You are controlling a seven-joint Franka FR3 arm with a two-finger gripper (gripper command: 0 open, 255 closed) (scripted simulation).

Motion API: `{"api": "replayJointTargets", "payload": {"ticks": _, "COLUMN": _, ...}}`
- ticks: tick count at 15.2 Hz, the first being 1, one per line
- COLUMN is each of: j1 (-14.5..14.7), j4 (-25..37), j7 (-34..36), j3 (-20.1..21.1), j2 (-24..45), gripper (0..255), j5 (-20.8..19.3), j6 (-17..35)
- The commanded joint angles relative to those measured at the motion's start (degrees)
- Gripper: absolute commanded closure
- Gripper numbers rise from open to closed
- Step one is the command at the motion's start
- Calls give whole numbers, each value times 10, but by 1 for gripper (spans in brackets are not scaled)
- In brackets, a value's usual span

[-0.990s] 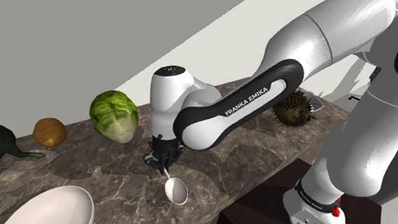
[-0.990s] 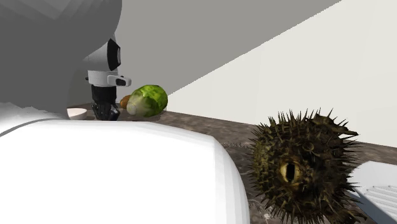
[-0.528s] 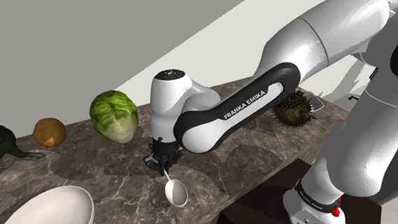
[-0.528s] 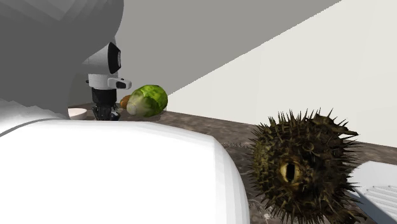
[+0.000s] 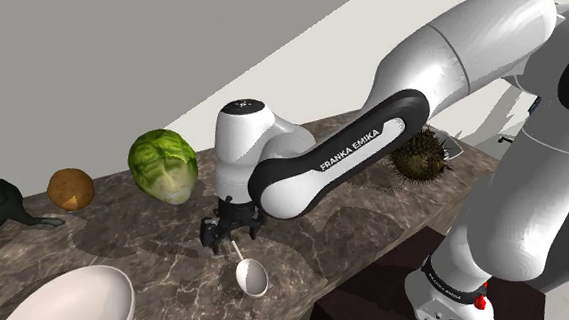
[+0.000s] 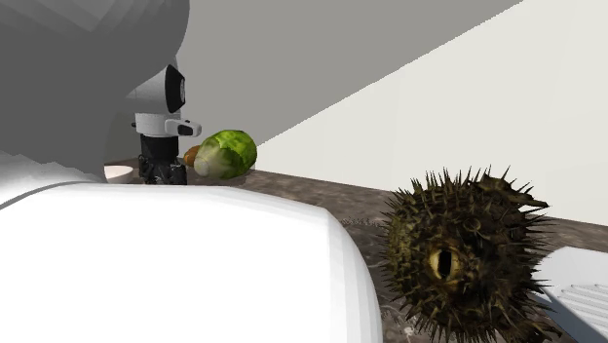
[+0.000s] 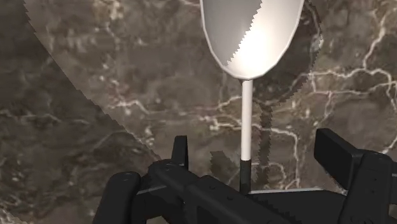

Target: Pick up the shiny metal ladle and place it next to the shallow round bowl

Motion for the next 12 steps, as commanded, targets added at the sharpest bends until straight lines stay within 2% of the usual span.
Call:
{"api": "replayJointTargets", "payload": {"ticks": 1, "j1": -2, "j4": 5, "j7": -6, "j3": 0, "j2": -15, "gripper": 0, "j5": 9, "j6": -19}}
{"api": "replayJointTargets", "payload": {"ticks": 4, "j1": -7, "j4": 25, "j7": -21, "j3": -3, "j2": -52, "gripper": 0, "j5": 28, "j6": -72}}
{"api": "replayJointTargets", "payload": {"ticks": 12, "j1": -6, "j4": 25, "j7": -21, "j3": -3, "j2": -52, "gripper": 0, "j5": 28, "j6": -72}}
